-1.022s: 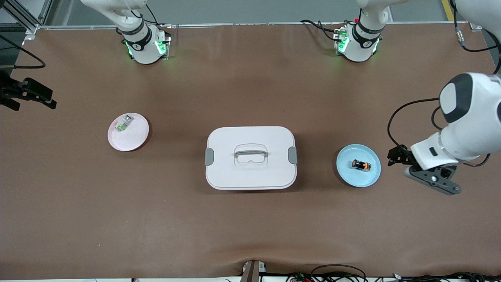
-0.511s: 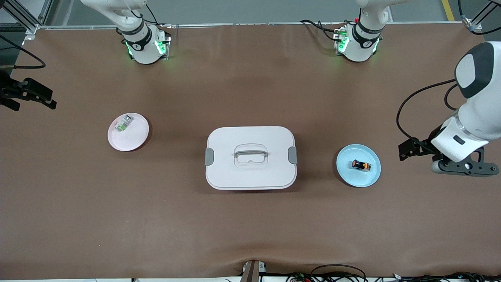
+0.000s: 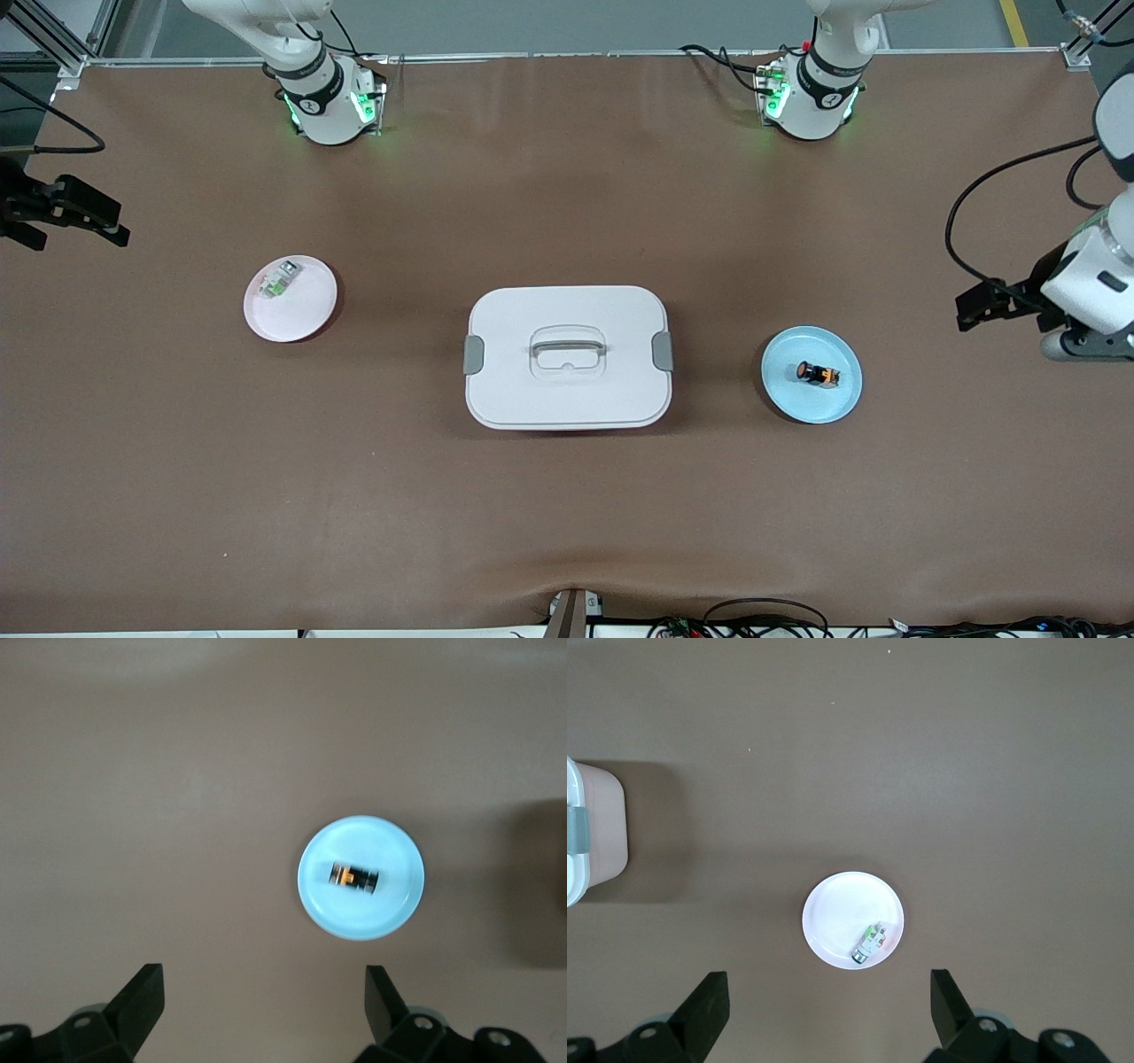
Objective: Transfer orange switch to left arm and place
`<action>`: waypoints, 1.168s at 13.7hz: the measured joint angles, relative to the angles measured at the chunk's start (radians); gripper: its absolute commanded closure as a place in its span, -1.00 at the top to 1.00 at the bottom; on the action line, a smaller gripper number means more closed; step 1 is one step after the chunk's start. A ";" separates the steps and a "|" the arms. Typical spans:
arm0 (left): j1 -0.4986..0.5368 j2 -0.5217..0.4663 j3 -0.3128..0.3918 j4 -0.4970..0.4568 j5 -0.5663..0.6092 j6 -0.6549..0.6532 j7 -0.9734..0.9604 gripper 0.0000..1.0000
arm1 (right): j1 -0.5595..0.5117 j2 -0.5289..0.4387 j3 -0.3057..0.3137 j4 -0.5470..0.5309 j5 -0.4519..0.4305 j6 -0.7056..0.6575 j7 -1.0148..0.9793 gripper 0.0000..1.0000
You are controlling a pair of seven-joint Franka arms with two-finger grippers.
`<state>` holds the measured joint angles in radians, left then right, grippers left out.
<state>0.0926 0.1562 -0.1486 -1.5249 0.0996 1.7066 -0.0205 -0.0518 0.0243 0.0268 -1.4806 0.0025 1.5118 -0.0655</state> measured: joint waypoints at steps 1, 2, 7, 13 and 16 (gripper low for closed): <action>-0.027 -0.024 0.024 0.000 -0.005 -0.032 -0.001 1.00 | 0.000 0.000 0.000 0.000 0.000 0.000 0.000 1.00; -0.043 -0.049 0.037 0.000 -0.010 -0.061 -0.004 1.00 | 0.000 -0.001 -0.001 0.000 0.000 0.000 0.000 1.00; -0.075 -0.157 0.097 -0.009 -0.040 -0.170 -0.006 1.00 | 0.000 -0.001 -0.004 0.000 0.000 -0.002 0.000 1.00; -0.086 -0.246 0.104 -0.094 -0.100 -0.178 -0.006 1.00 | -0.005 -0.001 -0.009 -0.001 0.000 -0.002 0.000 1.00; -0.084 -0.290 0.110 -0.135 -0.111 -0.178 -0.006 1.00 | -0.006 -0.001 -0.010 -0.001 0.000 -0.001 0.000 1.00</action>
<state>0.0088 -0.1341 -0.0386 -1.6599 -0.0116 1.5284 -0.0260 -0.0574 0.0231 0.0173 -1.4814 0.0025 1.5109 -0.0653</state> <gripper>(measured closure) 0.000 0.000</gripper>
